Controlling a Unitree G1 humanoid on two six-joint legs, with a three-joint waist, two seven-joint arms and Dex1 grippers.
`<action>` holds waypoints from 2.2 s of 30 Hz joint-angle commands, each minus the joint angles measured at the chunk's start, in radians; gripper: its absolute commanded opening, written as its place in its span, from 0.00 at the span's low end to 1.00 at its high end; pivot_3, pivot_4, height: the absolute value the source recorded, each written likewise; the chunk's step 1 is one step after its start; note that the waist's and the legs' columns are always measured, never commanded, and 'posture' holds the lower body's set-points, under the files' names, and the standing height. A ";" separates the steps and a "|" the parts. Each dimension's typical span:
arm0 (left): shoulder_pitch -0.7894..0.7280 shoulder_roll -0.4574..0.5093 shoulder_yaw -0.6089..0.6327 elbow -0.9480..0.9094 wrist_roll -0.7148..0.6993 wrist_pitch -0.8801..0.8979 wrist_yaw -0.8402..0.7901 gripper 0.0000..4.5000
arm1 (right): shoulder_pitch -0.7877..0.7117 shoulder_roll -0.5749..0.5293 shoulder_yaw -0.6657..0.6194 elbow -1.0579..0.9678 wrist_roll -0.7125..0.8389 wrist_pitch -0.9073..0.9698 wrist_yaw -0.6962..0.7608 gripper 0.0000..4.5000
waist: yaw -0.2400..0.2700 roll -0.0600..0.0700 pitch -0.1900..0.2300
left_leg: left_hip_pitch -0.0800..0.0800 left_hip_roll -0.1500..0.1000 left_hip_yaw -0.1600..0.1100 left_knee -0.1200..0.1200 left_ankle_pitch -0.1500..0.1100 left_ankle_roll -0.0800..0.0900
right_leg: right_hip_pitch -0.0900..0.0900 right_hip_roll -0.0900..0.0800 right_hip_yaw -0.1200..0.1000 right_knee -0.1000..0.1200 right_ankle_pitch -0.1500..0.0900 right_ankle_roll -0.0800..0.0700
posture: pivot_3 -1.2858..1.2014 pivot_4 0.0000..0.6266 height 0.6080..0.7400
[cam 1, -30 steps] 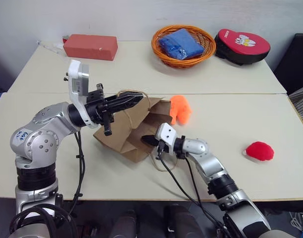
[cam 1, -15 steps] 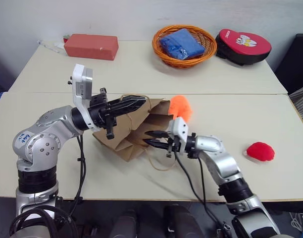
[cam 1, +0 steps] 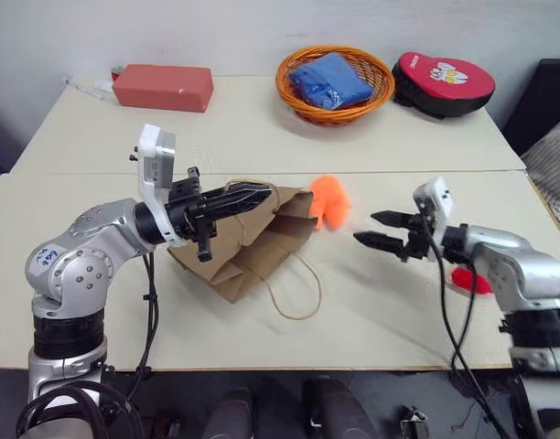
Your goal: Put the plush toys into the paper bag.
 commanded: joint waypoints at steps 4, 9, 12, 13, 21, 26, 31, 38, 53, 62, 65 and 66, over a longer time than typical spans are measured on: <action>0.015 0.015 -0.002 -0.042 0.006 -0.023 0.008 0.00 | -0.261 0.142 0.031 0.374 -0.114 -0.120 -0.047 1.00 | 0.002 0.000 0.000 | -0.001 0.000 0.000 0.000 0.000 0.000 | -0.001 0.000 0.000 -0.001 0.000 0.000 | 0.52 0.24 1.00; 0.022 0.010 -0.004 -0.059 0.004 -0.026 0.029 0.00 | -0.355 0.180 0.051 0.557 -0.194 -0.195 -0.036 0.71 | 0.008 0.000 0.000 | -0.003 0.000 -0.001 0.001 0.000 0.000 | 0.000 -0.001 -0.002 -0.001 0.000 0.000 | 0.52 0.24 1.00; 0.024 0.007 -0.002 -0.063 0.006 -0.032 0.040 0.00 | -0.377 0.178 0.039 0.601 -0.212 -0.218 -0.041 0.48 | 0.002 0.000 0.000 | -0.003 0.000 -0.001 0.001 0.000 0.000 | 0.001 -0.001 -0.002 -0.001 0.000 0.000 | 0.52 0.24 1.00; 0.023 0.007 -0.003 -0.064 0.006 -0.033 0.043 0.00 | -0.378 0.173 0.030 0.605 -0.210 -0.222 -0.036 0.40 | 0.002 0.000 0.000 | -0.003 0.000 -0.001 0.001 0.000 0.000 | 0.001 -0.001 -0.002 -0.001 0.000 0.000 | 0.52 0.24 1.00; 0.003 0.000 -0.007 -0.056 -0.005 -0.037 0.053 0.00 | -0.222 -0.021 -0.063 0.276 -0.086 -0.122 0.163 0.02 | 0.017 0.000 0.000 | -0.004 0.000 -0.002 0.002 0.000 0.001 | 0.001 -0.001 -0.002 -0.001 0.000 0.000 | 0.52 0.24 1.00; -0.008 -0.004 -0.014 -0.038 -0.015 -0.031 0.047 0.00 | 0.002 -0.169 -0.142 -0.193 0.165 0.202 0.259 0.02 | 0.021 0.000 0.000 | -0.004 0.000 -0.002 0.001 -0.001 0.001 | 0.000 -0.001 -0.002 -0.002 0.000 0.000 | 0.52 0.24 1.00; -0.028 -0.020 -0.038 -0.017 -0.009 -0.028 0.043 0.00 | 0.161 -0.069 -0.148 -0.553 0.323 0.351 0.078 0.02 | 0.011 0.000 0.000 | -0.001 0.000 -0.002 0.000 0.000 0.000 | 0.001 0.000 -0.001 -0.002 0.000 0.000 | 0.52 0.24 1.00; -0.042 -0.037 -0.049 -0.005 -0.021 -0.020 0.055 0.00 | 0.168 0.124 0.023 -0.643 0.242 0.352 -0.169 0.02 | 0.013 0.000 0.000 | -0.001 0.000 -0.002 0.001 0.000 0.000 | 0.001 0.000 -0.001 -0.002 0.000 0.000 | 0.52 0.24 1.00; -0.047 -0.075 -0.049 -0.011 -0.015 -0.030 0.075 0.00 | -0.032 0.312 0.232 -0.413 0.022 0.295 -0.321 0.02 | 0.003 0.000 0.000 | -0.002 -0.001 -0.003 0.000 0.000 0.000 | -0.001 -0.001 -0.001 -0.001 0.000 0.000 | 0.52 0.24 1.00; -0.043 -0.101 -0.056 -0.006 -0.004 -0.046 0.070 0.00 | -0.114 0.462 0.193 -0.198 -0.051 0.185 -0.408 0.02 | 0.004 0.000 0.000 | -0.002 -0.002 -0.003 0.000 0.000 -0.001 | -0.002 -0.001 -0.001 -0.001 0.000 0.000 | 0.52 0.24 1.00; -0.042 -0.106 -0.057 -0.005 0.001 -0.054 0.071 0.00 | -0.105 0.466 0.188 -0.180 -0.049 0.148 -0.372 0.18 | 0.003 0.000 0.000 | -0.002 -0.002 -0.003 0.000 0.000 -0.001 | -0.002 -0.001 -0.001 -0.001 0.000 0.000 | 0.52 0.24 1.00; -0.042 -0.107 -0.057 -0.005 0.002 -0.057 0.071 0.00 | -0.099 0.452 0.196 -0.198 -0.039 0.150 -0.335 0.25 | 0.003 0.000 0.000 | -0.002 -0.002 -0.003 0.000 0.000 -0.001 | -0.002 -0.001 -0.001 -0.001 0.000 0.000 | 0.52 0.24 1.00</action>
